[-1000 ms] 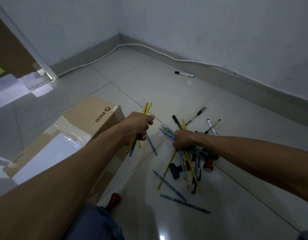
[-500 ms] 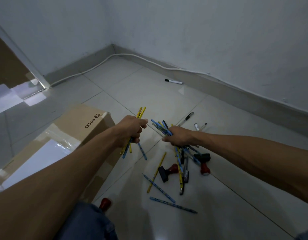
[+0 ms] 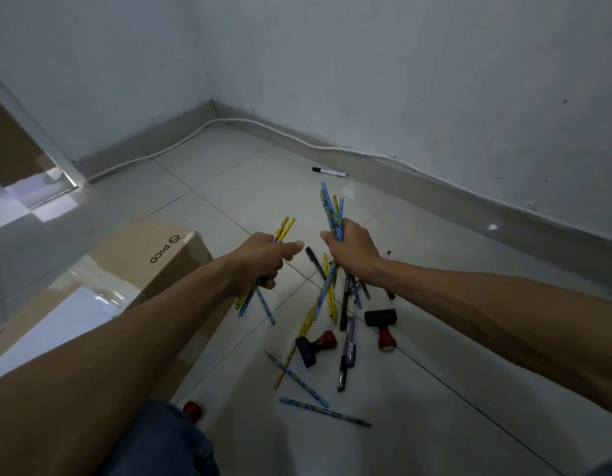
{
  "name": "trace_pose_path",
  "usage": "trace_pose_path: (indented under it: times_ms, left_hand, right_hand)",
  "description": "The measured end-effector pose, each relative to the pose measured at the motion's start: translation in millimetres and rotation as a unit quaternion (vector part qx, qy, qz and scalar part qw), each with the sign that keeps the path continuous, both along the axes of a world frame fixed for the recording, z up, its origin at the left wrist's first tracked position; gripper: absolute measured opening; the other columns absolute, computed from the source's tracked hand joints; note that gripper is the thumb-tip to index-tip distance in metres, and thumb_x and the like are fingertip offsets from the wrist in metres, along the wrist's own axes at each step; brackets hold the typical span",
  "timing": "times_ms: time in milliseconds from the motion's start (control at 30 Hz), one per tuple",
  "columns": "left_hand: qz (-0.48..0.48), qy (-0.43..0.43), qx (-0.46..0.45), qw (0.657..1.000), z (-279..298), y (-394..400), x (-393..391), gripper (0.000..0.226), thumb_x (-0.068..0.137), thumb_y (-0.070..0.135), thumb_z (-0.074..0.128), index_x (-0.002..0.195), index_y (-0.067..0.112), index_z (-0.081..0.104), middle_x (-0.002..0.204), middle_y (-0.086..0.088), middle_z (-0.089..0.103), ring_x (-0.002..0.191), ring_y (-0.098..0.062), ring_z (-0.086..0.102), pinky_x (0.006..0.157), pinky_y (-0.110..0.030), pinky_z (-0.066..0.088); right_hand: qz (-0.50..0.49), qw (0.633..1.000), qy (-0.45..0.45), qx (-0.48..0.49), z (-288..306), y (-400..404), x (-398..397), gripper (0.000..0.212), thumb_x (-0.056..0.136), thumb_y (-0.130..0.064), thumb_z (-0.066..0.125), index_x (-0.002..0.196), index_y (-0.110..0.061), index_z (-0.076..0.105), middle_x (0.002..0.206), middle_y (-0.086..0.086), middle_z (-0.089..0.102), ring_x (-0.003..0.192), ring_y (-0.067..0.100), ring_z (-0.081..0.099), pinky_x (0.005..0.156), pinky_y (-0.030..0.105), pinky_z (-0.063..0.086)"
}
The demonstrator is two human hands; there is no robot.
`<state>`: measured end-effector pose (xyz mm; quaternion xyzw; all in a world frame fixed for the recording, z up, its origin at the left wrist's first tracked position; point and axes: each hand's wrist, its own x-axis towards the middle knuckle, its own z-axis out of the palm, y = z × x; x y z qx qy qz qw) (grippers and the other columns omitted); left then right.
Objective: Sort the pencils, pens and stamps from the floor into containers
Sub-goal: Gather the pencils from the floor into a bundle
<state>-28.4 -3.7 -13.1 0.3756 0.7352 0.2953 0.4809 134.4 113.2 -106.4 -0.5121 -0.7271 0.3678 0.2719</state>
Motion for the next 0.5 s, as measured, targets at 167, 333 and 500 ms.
trace_pose_path:
  times_ms: [167,333,500]
  left_hand:
    - [-0.073,0.025,-0.002,0.997,1,1,13,0.036,0.095,0.034,0.074,0.092,0.012,0.046,0.055,0.001,0.029,0.045,-0.014,0.026,0.045,-0.028,0.034]
    - [-0.084,0.009,-0.009,0.996,8,-2,24,0.031,0.100,0.032,0.069,0.091,0.005,0.056,0.055,0.002,0.028,0.046,-0.014,0.025,0.047,-0.029,0.032]
    - [-0.115,0.007,0.011,0.993,10,-1,30,0.028,0.097,0.028,0.073,0.089,0.008,0.054,0.056,0.001,0.031,0.047,-0.013,0.028,0.045,-0.027,0.036]
  right_hand:
    - [-0.057,0.995,0.077,-0.018,19,-5,-10,0.028,0.100,-0.045,0.058,0.099,-0.017,0.057,0.080,-0.002,0.059,0.075,0.021,0.060,0.072,0.040,0.051]
    - [-0.093,0.986,0.132,-0.034,33,-9,-9,0.027,0.100,-0.042,0.060,0.102,-0.015,0.059,0.086,0.000,0.062,0.076,0.018,0.062,0.076,0.040,0.055]
    - [-0.126,0.978,0.162,-0.044,41,-6,2,0.024,0.098,-0.043,0.062,0.091,-0.021,0.055,0.084,0.003,0.064,0.079,0.025,0.066,0.075,0.041,0.056]
